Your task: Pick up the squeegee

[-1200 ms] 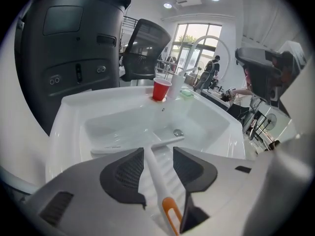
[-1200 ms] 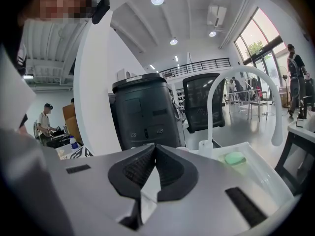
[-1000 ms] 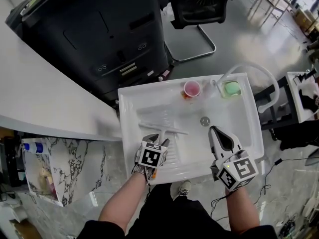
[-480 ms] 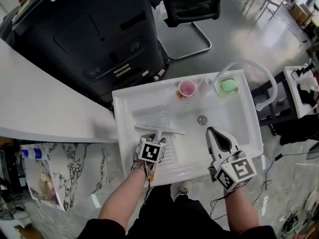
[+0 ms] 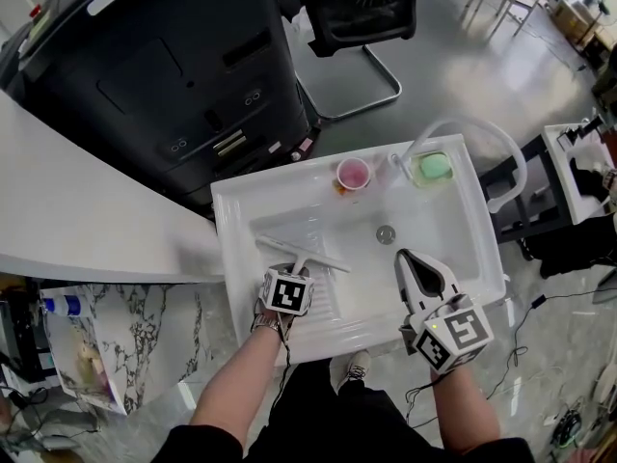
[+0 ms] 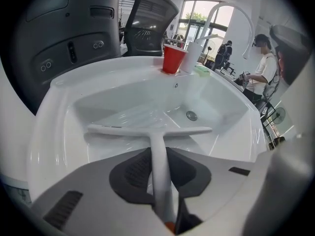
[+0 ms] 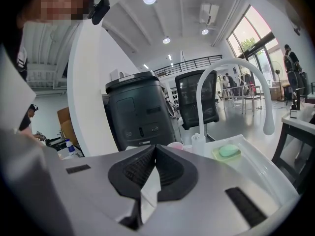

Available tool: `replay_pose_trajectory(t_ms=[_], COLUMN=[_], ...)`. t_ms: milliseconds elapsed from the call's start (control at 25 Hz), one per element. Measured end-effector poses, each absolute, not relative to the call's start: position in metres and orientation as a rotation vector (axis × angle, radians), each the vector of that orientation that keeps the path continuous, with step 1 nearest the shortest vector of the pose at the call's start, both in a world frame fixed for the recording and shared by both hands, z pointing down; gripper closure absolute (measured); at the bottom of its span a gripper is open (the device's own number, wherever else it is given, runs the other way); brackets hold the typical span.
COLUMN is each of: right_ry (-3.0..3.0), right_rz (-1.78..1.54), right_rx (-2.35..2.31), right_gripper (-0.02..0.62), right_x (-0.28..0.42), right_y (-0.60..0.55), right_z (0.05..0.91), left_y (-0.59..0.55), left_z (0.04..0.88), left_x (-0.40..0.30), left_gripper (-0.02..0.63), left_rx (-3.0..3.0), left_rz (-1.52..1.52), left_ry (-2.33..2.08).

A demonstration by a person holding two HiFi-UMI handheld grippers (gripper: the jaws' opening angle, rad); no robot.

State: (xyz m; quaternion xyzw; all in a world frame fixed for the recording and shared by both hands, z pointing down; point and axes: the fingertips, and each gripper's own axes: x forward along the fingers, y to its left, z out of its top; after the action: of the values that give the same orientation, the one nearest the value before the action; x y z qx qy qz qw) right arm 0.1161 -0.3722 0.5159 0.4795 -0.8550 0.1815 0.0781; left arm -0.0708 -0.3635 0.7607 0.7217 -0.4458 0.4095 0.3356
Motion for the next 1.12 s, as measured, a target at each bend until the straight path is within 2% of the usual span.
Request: replay_pose_trajectory(t_ms=[480,920,1120], right_ry=[-2.593,-2.665,-2.719], right_rz=[0.511,0.45,0.409], right_rx=[1.442,1.428,1.4], right_gripper=[0.578,0.578,0.578], right_x=[0.128,0.143,0.146], right_y=[-0.357,-0.324,-0.302], right_z=[0.499,0.468,0.449], left_y=[-0.36,-0.337,-0.306], left_z=[0.716,0.585,0.512], left_x=[-0.063,-0.055,-0.045], left_gripper=[0.523,0.525,0.525], left_rx=[1.965,2.142,2.29], left_rz=[0.974,0.666,0.421], left_ry=[-1.188,-1.375,-1.41])
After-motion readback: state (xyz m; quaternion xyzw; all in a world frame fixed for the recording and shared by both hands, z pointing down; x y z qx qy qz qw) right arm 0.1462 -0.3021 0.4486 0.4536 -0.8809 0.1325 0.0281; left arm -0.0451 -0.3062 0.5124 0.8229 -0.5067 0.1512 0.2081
